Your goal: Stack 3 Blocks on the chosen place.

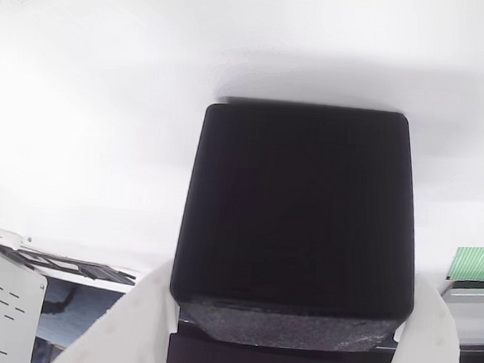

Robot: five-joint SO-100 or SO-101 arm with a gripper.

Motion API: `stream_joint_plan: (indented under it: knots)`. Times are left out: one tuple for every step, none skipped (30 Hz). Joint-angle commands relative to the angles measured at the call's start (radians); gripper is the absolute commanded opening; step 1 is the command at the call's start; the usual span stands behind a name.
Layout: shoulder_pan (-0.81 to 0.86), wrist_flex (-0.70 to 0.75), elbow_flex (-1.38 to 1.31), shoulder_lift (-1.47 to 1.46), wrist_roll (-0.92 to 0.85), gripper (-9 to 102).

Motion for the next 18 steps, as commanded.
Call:
stream_joint_plan:
  knots:
    - [-0.048,-0.006,0.060,0.078,0.037,20]
    - [-0.063,-0.006,0.083,0.104,0.048,20]
    - [-0.078,-0.006,0.107,0.129,0.055,20]
    - [-0.095,-0.006,0.132,0.155,0.069,20]
    - [-0.114,-0.006,0.153,0.183,0.081,20]
    - [-0.132,-0.005,0.175,0.209,0.094,20]
    - [-0.152,-0.005,0.195,0.233,0.109,20]
    - [-0.169,0.002,0.210,0.256,0.123,20]
    - [-0.187,0.003,0.225,0.279,0.138,20]
    - [-0.204,0.006,0.242,0.304,0.150,20]
    - [-0.221,0.006,0.265,0.330,0.158,20]
    - [-0.238,0.006,0.288,0.357,0.167,20]
    - [-0.255,0.006,0.305,0.380,0.178,20]
    - [-0.270,0.008,0.322,0.402,0.189,20]
    - [-0.287,0.011,0.336,0.423,0.198,20]
    - [-0.304,0.018,0.351,0.445,0.209,20]
    - [-0.318,0.031,0.364,0.465,0.216,20]
    - [-0.331,0.044,0.374,0.482,0.224,20]
